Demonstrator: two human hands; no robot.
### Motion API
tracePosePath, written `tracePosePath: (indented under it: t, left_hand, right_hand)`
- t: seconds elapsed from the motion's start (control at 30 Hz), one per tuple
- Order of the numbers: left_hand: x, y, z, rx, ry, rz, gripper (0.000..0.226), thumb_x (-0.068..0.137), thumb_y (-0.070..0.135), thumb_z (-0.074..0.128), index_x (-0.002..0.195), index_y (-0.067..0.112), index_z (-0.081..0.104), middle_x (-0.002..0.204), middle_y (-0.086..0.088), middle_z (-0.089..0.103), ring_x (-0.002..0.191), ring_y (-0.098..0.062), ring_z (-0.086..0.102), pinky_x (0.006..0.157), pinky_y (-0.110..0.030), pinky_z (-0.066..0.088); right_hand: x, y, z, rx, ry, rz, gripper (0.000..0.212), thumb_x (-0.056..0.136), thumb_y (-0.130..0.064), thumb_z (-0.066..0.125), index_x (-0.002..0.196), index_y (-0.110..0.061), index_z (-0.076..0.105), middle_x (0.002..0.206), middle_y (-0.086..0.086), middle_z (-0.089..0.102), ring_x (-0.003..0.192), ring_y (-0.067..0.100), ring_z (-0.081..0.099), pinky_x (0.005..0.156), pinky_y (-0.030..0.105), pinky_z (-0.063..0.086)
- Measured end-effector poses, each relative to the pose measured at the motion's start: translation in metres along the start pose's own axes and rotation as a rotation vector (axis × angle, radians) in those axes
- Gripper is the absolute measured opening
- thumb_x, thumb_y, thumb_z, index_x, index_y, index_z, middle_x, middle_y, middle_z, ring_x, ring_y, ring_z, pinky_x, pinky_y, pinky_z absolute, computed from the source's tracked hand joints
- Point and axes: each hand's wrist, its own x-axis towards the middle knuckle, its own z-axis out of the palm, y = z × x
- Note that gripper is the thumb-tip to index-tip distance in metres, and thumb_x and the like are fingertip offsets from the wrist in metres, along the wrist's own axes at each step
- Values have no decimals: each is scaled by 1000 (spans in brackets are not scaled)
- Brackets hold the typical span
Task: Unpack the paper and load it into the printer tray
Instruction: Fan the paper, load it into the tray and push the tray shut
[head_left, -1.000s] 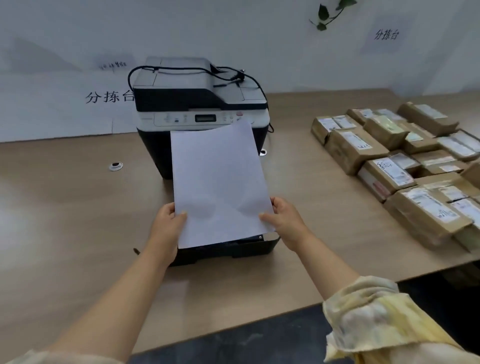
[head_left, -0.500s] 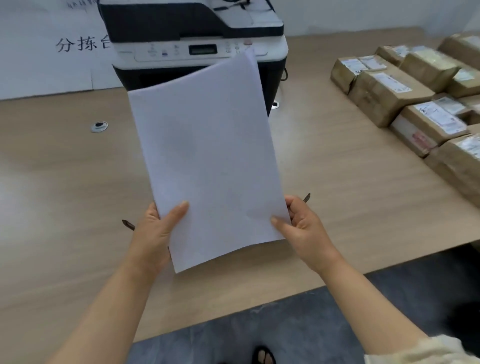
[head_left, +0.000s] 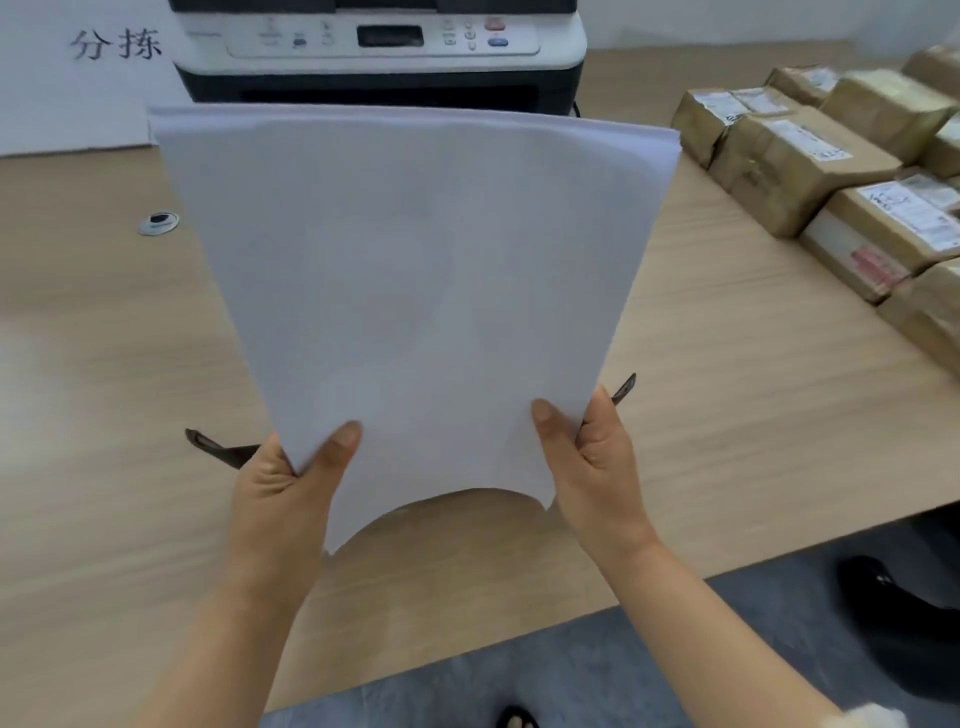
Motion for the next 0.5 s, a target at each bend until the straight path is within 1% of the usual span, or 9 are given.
tracePosePath:
  t: [0.07,0.13,0.2,0.23,0.3,0.37,0.43,0.5]
  left_hand:
    - [-1,-5,2,-23,29,11,38,61,36,70,94,19,71,90,12,77,86,-5,72,74,-20,59]
    - [-2,-10,3,-31,40,30,29,63,25,71,92,18,71,86,14,77,83,-2,72,72,-17,58]
    - [-2,-13,3,-38,48,35,26,66,14,69,92,16,70,84,15,77,82,0,72,72,-15,57]
    - [-2,-14,3,-36,50,41,26,66,13,69,91,16,70,84,16,77,82,0,72,73,-15,57]
    - [-2,-14,3,-31,58,58,28,62,19,72,90,16,70,84,17,77,82,2,71,72,-13,56]
    - [-2,-12,4,-54,77,71,28,58,23,73,85,19,72,83,18,76,81,3,71,70,-11,56]
    - [0,-11,3,-75,81,87,17,61,15,70,77,21,75,80,18,76,79,4,70,69,-10,55]
    - [0,-12,3,-72,75,78,20,63,10,68,80,20,73,79,20,76,77,5,70,67,-9,55]
  right_hand:
    - [-3,5,-1,15,9,-15,27,94,-1,45,111,-19,55,99,-22,71,99,-3,65,78,13,52]
    - [-8,11,-3,17,11,-33,26,93,-4,45,113,-18,55,103,-18,70,102,0,65,80,14,52]
    - [-11,16,-4,18,12,-37,25,90,-10,48,113,-13,56,105,-14,71,103,4,65,81,16,52]
    - [-13,17,-4,14,13,-36,27,89,-12,49,114,-9,56,106,-11,71,104,5,66,81,16,52]
    - [-14,17,-3,6,19,-37,31,88,-13,50,117,-3,55,107,-9,71,105,7,65,82,17,52]
    - [-14,15,-3,-1,25,-60,31,88,-13,50,117,-2,55,107,-9,71,105,7,65,83,17,52]
    - [-13,13,-3,-3,32,-74,31,87,-13,50,116,-2,56,107,-11,71,105,6,65,83,15,52]
    - [-13,15,-4,-6,37,-58,30,86,-12,52,114,-1,58,104,-12,72,103,5,66,82,15,52]
